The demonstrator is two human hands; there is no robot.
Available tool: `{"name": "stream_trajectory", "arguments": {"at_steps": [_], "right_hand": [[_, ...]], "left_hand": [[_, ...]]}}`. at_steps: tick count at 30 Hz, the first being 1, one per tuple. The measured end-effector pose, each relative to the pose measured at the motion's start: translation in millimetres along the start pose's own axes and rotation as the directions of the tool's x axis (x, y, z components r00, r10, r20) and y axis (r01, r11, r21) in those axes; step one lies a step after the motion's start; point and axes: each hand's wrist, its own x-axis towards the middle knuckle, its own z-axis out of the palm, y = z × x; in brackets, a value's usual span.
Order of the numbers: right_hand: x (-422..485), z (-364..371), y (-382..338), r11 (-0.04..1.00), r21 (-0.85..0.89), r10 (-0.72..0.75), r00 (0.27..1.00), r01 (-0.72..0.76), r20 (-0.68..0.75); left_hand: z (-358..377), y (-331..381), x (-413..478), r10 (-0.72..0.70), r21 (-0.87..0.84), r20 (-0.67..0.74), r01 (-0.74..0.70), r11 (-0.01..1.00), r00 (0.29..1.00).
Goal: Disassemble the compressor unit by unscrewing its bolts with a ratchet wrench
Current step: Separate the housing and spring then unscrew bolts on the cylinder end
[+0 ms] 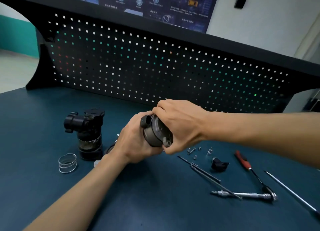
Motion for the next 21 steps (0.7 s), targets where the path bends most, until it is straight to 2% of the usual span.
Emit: {"name": "stream_trajectory", "arguments": {"at_steps": [6,10,17,21], "right_hand": [[-5,0,-1,1.000,0.014,0.006,0.999,-0.006,0.040],[-8,-3,-2,0.997,-0.076,0.023,0.995,-0.016,0.099],[-17,5,-17,0.990,-0.113,0.095,0.993,-0.088,0.065],[-21,4,-16,0.994,-0.079,0.083,0.993,-0.077,0.085]], "left_hand": [[-2,4,2,0.050,-0.008,-0.001,-0.050,0.999,0.999],[0,7,-2,0.056,0.039,0.043,-0.058,0.998,0.998],[-1,11,-4,0.017,0.076,0.107,-0.026,0.997,0.994],[0,12,-7,0.006,0.097,0.124,-0.018,0.995,0.992]]}}
